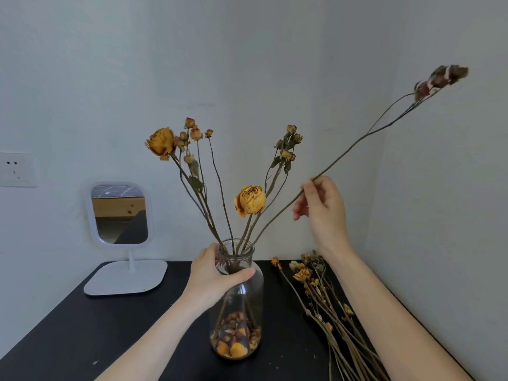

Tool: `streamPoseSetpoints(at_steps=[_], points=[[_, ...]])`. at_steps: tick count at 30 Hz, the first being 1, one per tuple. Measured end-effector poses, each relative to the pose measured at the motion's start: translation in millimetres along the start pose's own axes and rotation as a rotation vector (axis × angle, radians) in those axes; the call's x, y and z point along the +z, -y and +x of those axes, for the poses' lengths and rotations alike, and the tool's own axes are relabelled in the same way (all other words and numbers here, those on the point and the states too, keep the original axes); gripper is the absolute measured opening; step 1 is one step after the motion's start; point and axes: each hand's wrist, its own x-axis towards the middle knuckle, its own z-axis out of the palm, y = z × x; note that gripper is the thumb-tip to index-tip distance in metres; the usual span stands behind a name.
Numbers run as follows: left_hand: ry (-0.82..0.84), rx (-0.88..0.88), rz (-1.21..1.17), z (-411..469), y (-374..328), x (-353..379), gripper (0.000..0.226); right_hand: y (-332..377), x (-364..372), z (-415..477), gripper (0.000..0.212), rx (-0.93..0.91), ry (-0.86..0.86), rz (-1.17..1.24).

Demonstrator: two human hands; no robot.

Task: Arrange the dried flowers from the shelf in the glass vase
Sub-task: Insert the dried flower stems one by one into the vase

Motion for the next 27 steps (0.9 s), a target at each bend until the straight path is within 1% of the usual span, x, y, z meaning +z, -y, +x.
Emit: streamPoseSetpoints(at_steps=[3,7,10,12,14,16,20,22,24,27], points=[[0.018,0.002,-0.019,-0.1,0.0,-1.1,0.068,0.6,7.1,-3.9,0.018,-0.003,0.098,-0.070],[0.023,-0.002,-0.019,0.3,-0.4,-2.3,0.070,-1.2,18.0,-9.2,0.015,0.007,0.242,-0.223],[0.018,-0.008,-0.020,-0.1,0.2,-1.4,0.071,-8.9,25.3,-16.0,0.015,0.064,0.330,-0.321],[0.018,-0.008,-0.022,-0.1,-0.2,-1.2,0.072,-14.9,28.8,-21.6,0.012,0.116,0.428,-0.391],[0.021,-0.010,-0.020,0.3,-0.7,-1.4,0.073,-18.8,31.3,-26.0,0.008,0.147,0.497,-0.412],[0.022,-0.010,-0.024,0.2,-0.7,-1.5,0.074,-18.1,32.3,-26.2,0.007,0.152,0.460,-0.350],[0.040,-0.016,-0.049,0.2,0.2,-2.0,0.073,-8.5,30.4,-19.7,0.008,0.136,0.273,-0.161],[0.043,-0.015,-0.056,0.2,0.4,-2.2,0.072,-6.3,29.6,-18.3,0.015,0.125,0.223,-0.105],[0.039,-0.014,-0.066,-0.2,0.2,-2.4,0.070,-6.6,29.7,-19.8,0.019,0.126,0.246,-0.145],[0.040,-0.008,-0.091,-0.7,0.5,-2.3,0.064,-11.5,31.7,-24.9,0.017,0.165,0.378,-0.238]])
